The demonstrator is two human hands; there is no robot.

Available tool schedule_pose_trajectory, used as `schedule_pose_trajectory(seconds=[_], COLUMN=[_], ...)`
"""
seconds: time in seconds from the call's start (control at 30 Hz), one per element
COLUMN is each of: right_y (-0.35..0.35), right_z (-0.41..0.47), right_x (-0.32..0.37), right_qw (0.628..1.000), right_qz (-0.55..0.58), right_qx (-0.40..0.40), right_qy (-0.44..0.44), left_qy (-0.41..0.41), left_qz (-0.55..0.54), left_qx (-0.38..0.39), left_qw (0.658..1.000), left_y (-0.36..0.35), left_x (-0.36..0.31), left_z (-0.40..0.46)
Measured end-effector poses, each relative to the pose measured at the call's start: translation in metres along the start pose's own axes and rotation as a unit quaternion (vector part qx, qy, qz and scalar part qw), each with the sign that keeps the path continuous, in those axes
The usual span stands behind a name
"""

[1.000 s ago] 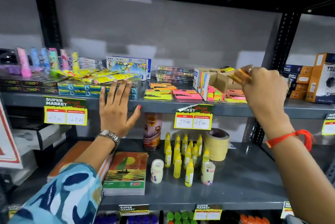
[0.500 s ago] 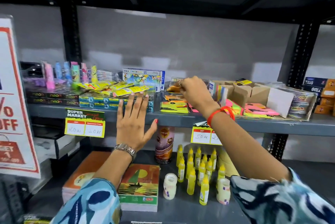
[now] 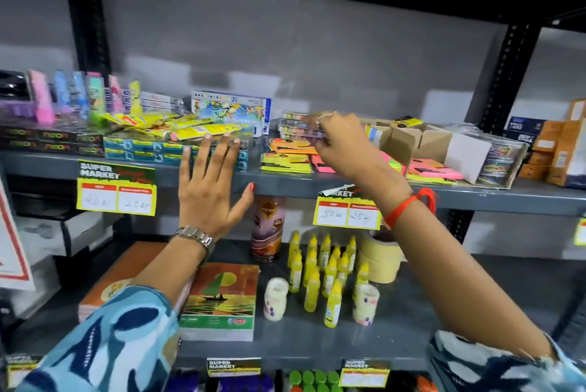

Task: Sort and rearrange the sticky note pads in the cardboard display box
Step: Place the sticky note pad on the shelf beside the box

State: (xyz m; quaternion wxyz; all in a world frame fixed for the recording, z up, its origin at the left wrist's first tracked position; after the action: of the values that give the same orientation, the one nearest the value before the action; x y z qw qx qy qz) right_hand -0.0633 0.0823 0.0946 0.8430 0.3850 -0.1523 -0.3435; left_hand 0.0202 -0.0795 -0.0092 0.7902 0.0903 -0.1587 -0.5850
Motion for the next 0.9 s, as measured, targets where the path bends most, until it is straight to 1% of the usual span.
schedule_pose_trajectory(seconds=[0.07, 0.13, 0.17, 0.2, 0.27, 0.33, 0.47, 0.6, 0.67, 0.8, 0.9], right_y=[0.026, 0.049, 0.054, 0.053, 0.047, 0.042, 0.038, 0.029, 0.026, 0.03, 0.037], right_z=[-0.022, -0.049, -0.06, -0.067, -0.076, -0.08, -0.082, -0.079, -0.076, -0.072, -0.074], right_x=[-0.014, -0.037, -0.052, -0.07, -0.102, -0.123, -0.136, -0.147, -0.153, -0.157, -0.155], right_qw=[0.994, 0.971, 0.962, 0.957, 0.954, 0.956, 0.961, 0.964, 0.959, 0.947, 0.938], right_qz=[0.058, 0.111, 0.112, 0.108, 0.105, 0.082, 0.061, 0.038, 0.041, 0.059, 0.087], right_qx=[-0.095, -0.207, -0.241, -0.252, -0.226, -0.189, -0.142, -0.055, -0.03, -0.03, -0.067], right_qy=[-0.003, -0.035, -0.063, -0.097, -0.165, -0.209, -0.229, -0.258, -0.279, -0.315, -0.329], left_qy=[0.001, 0.0, 0.001, 0.002, 0.008, 0.011, 0.01, 0.01, 0.01, 0.009, 0.01], left_qz=[0.0, 0.0, 0.0, 0.002, 0.004, 0.003, 0.003, 0.009, 0.011, 0.01, 0.011], left_qx=[-0.003, -0.003, -0.002, -0.001, -0.003, -0.009, -0.017, -0.021, -0.024, -0.028, -0.028], left_qw=[1.0, 1.0, 1.0, 1.0, 1.0, 1.0, 1.0, 1.0, 1.0, 1.0, 0.999], left_y=[0.0, -0.001, -0.001, -0.001, -0.001, -0.001, -0.002, -0.002, -0.003, -0.002, -0.002], left_x=[0.001, 0.001, 0.001, 0.001, 0.001, 0.001, 0.001, 0.002, 0.002, 0.001, 0.001], left_z=[0.0, 0.0, 0.0, 0.0, -0.001, -0.001, -0.001, -0.001, -0.001, -0.001, -0.001])
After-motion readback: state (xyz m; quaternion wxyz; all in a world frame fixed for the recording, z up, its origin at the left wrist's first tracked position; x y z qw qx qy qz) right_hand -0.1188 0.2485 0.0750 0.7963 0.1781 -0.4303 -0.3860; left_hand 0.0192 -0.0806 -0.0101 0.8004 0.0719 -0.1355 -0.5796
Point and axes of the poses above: each hand's wrist, its own z-axis towards the middle knuckle, its own y-axis out of the back of the hand, x = y × z, the point moved 6 cm from there along z, towards the middle knuckle, and after that the axes turned 3 degrees about -y, right-handed, at the moved point
